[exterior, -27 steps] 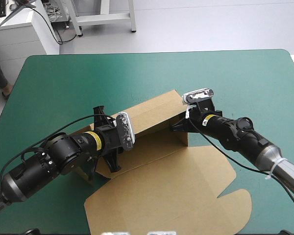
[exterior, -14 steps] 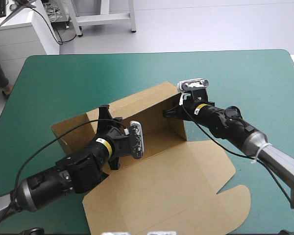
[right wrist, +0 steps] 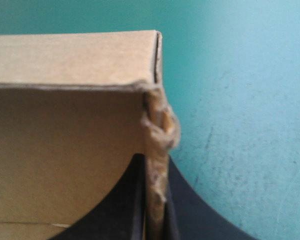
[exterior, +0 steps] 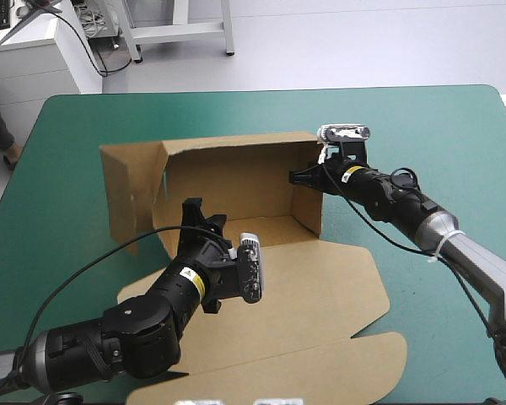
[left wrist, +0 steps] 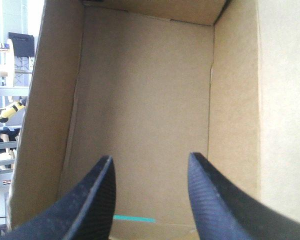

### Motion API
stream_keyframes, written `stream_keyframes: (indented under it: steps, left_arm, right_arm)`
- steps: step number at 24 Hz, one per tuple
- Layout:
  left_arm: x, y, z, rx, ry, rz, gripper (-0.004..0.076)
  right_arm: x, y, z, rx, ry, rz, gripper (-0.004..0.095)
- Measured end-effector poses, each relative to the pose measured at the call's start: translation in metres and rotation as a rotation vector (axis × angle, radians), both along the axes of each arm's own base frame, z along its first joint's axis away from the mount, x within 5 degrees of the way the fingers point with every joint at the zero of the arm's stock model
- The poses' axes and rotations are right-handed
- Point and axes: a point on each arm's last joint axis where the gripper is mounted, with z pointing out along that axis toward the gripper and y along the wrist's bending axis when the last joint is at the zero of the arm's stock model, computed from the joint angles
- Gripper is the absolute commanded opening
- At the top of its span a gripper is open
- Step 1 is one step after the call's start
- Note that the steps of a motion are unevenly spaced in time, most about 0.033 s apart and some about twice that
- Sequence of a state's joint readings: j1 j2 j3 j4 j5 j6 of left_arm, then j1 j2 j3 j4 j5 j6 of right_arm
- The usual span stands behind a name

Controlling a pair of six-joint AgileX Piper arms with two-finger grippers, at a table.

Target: Fold the box

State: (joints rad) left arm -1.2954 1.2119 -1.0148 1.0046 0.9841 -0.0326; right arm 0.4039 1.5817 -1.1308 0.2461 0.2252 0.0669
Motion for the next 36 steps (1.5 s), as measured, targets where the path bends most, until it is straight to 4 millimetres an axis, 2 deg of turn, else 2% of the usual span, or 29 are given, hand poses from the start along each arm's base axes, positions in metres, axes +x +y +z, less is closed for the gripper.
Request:
stream_keyframes:
  steps: [4, 6, 7, 8, 9, 10, 13, 14, 17, 20, 22, 24, 31, 36]
  left_arm:
    - [0.01, 0.005, 0.024, -0.081, -0.018, 0.05, 0.0324]
    - [0.032, 0.017, 0.043, -0.178, -0.007, 0.137, 0.0324]
    - [0.049, 0.031, 0.056, -0.252, 0.022, 0.21, 0.0325]
    - [0.055, 0.037, 0.061, -0.289, 0.043, 0.242, 0.0324]
    - [0.07, 0.057, 0.07, -0.359, 0.091, 0.337, 0.0324]
    - [0.076, 0.065, 0.073, -0.383, 0.111, 0.374, 0.0324]
    - [0.096, 0.117, 0.083, -0.537, 0.217, 0.565, 0.0301]
    - [0.095, 0.132, 0.085, -0.599, 0.241, 0.606, 0.0286]
    - [0.089, 0.157, 0.093, -0.684, 0.227, 0.677, 0.0229]
    - [0.067, 0.18, 0.105, -0.77, 0.183, 0.727, 0.0127]
    - [0.05, 0.185, 0.1, -0.82, 0.187, 0.738, 0.0043]
    - [0.033, 0.188, 0.08, -0.848, 0.227, 0.763, -0.0008]
    - [-0.01, 0.194, 0.012, -0.947, 0.312, 0.872, -0.0008]
    - [-0.042, 0.2, -0.02, -1.012, 0.318, 0.92, -0.0008]
  right_arm:
    - [0.004, -0.015, -0.003, 0.006, 0.051, -0.044, 0.0]
    - [0.004, -0.018, -0.003, 0.002, 0.067, -0.046, 0.0]
    - [0.002, -0.018, -0.001, -0.002, 0.082, -0.038, 0.0]
    - [0.001, -0.018, 0.0, -0.007, 0.091, -0.032, 0.0]
    - [-0.001, -0.018, 0.003, -0.028, 0.12, -0.012, 0.0]
    - [-0.001, -0.017, 0.006, -0.042, 0.128, -0.001, -0.0001]
    - [-0.005, -0.015, 0.023, -0.122, 0.235, 0.062, 0.0]
    - [-0.004, -0.015, 0.029, -0.154, 0.261, 0.079, 0.0]
    - [-0.004, -0.018, 0.044, -0.236, 0.301, 0.098, 0.0]
    - [0.0, -0.023, 0.059, -0.353, 0.36, 0.103, -0.0014]
    - [0.007, -0.024, 0.07, -0.393, 0.366, 0.095, -0.0019]
    - [0.017, -0.022, 0.073, -0.424, 0.366, 0.085, -0.0019]
    - [0.051, -0.022, 0.049, -0.444, 0.426, 0.065, -0.0019]
    - [0.075, -0.024, 0.03, -0.412, 0.409, 0.043, -0.0019]
